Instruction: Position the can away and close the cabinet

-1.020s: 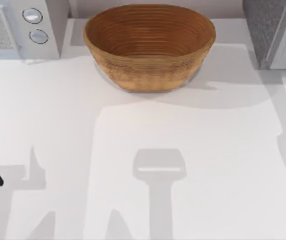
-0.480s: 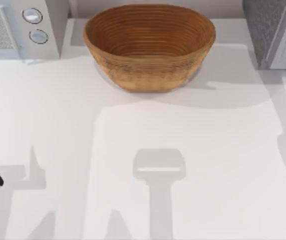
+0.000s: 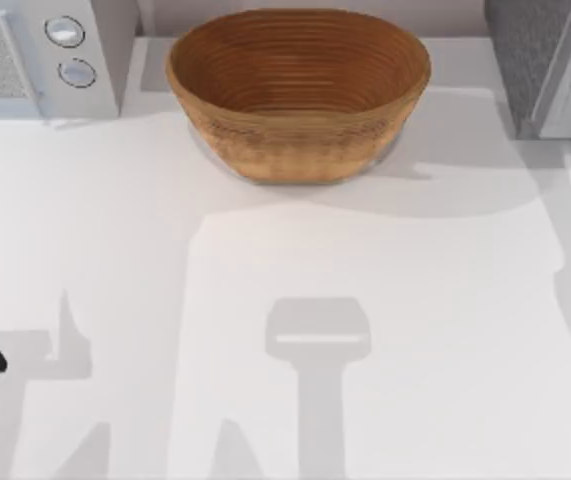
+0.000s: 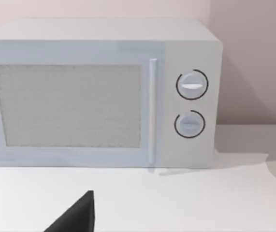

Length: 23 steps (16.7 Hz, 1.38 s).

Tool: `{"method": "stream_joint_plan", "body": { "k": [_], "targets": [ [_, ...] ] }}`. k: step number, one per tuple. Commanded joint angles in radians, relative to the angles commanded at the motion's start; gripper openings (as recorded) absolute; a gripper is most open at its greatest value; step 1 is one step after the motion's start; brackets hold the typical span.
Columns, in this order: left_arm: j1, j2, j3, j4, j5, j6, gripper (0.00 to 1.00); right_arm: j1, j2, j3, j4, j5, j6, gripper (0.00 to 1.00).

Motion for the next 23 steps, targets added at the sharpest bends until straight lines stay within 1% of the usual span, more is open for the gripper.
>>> {"method": "stream_joint_plan", "body": {
  "k": [2, 5, 7, 9, 12, 19, 23],
  "targets": [
    [0.000, 0.000, 0.000, 0.000, 0.000, 0.000, 1.00, 0.000, -0.028, -0.030, 0.016, -0.007, -0.003, 1.00],
    [0.000, 0.000, 0.000, 0.000, 0.000, 0.000, 1.00, -0.003, -0.142, -0.152, 0.073, -0.030, -0.016, 1.00],
    [0.000, 0.000, 0.000, 0.000, 0.000, 0.000, 1.00, -0.008, -0.265, -0.285, 0.127, -0.049, -0.028, 1.00],
    [0.000, 0.000, 0.000, 0.000, 0.000, 0.000, 1.00, -0.015, -0.423, -0.461, 0.189, -0.069, -0.041, 1.00],
    [0.000, 0.000, 0.000, 0.000, 0.000, 0.000, 1.00, -0.029, -0.698, -0.798, 0.287, -0.096, -0.057, 1.00],
    [0.000, 0.000, 0.000, 0.000, 0.000, 0.000, 1.00, -0.065, -1.380, -1.808, 0.507, -0.135, -0.067, 1.00],
    [0.000, 0.000, 0.000, 0.000, 0.000, 0.000, 1.00, -0.082, -1.720, -2.288, 0.601, -0.139, -0.054, 1.00]
  ]
}}
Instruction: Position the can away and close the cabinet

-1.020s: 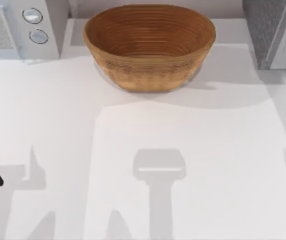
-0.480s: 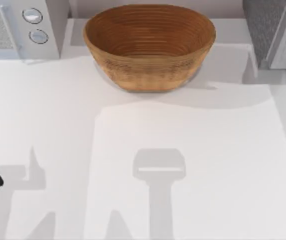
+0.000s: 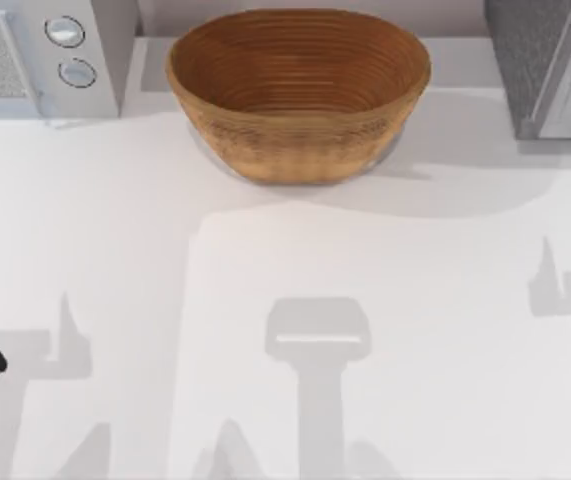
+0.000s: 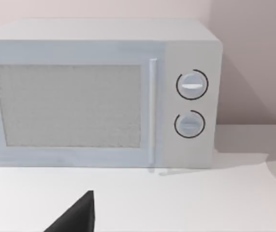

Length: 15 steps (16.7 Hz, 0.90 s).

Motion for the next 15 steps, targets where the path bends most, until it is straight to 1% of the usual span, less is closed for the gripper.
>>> {"method": "stream_joint_plan", "body": {
  "k": [4, 7, 9, 15],
  "targets": [
    [0.000, 0.000, 0.000, 0.000, 0.000, 0.000, 1.00, -0.012, -0.244, -0.318, 0.057, 0.007, 0.020, 1.00],
    [0.000, 0.000, 0.000, 0.000, 0.000, 0.000, 1.00, -0.016, -0.346, -0.450, 0.077, 0.014, 0.032, 1.00],
    [0.000, 0.000, 0.000, 0.000, 0.000, 0.000, 1.00, -0.017, -0.371, -0.484, 0.081, 0.017, 0.036, 1.00],
    [0.000, 0.000, 0.000, 0.000, 0.000, 0.000, 1.00, -0.015, -0.367, -0.485, 0.081, 0.016, 0.035, 1.00]
  ]
}}
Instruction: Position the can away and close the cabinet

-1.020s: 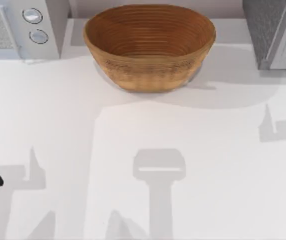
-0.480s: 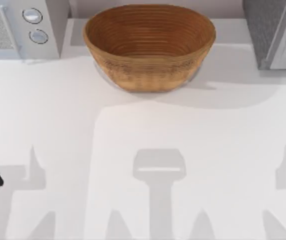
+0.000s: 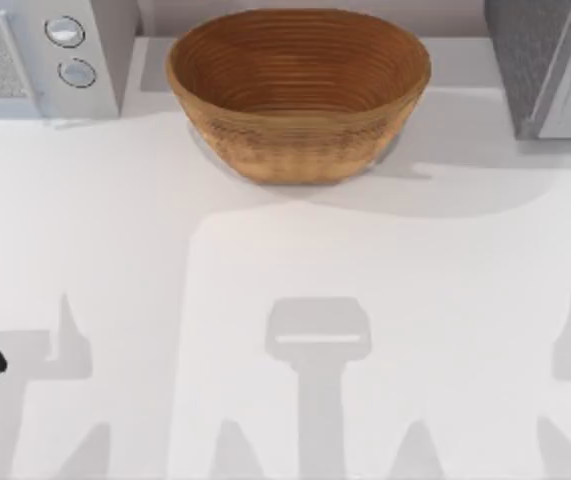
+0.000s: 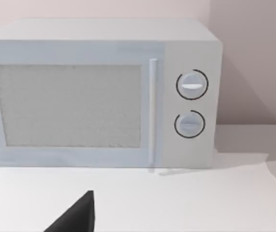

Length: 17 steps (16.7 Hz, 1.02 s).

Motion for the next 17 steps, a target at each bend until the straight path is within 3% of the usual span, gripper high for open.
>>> {"method": "stream_joint_plan", "body": {
  "k": [3, 6, 17],
  "targets": [
    [0.000, 0.000, 0.000, 0.000, 0.000, 0.000, 1.00, -0.052, 0.064, 0.021, 0.058, -0.052, 0.001, 1.00],
    [0.000, 0.000, 0.000, 0.000, 0.000, 0.000, 1.00, -0.169, 0.221, 0.063, 0.195, -0.167, 0.002, 1.00],
    [0.000, 0.000, 0.000, 0.000, 0.000, 0.000, 1.00, -0.767, 1.152, 0.275, 0.898, -0.754, 0.014, 1.00]
  ]
}}
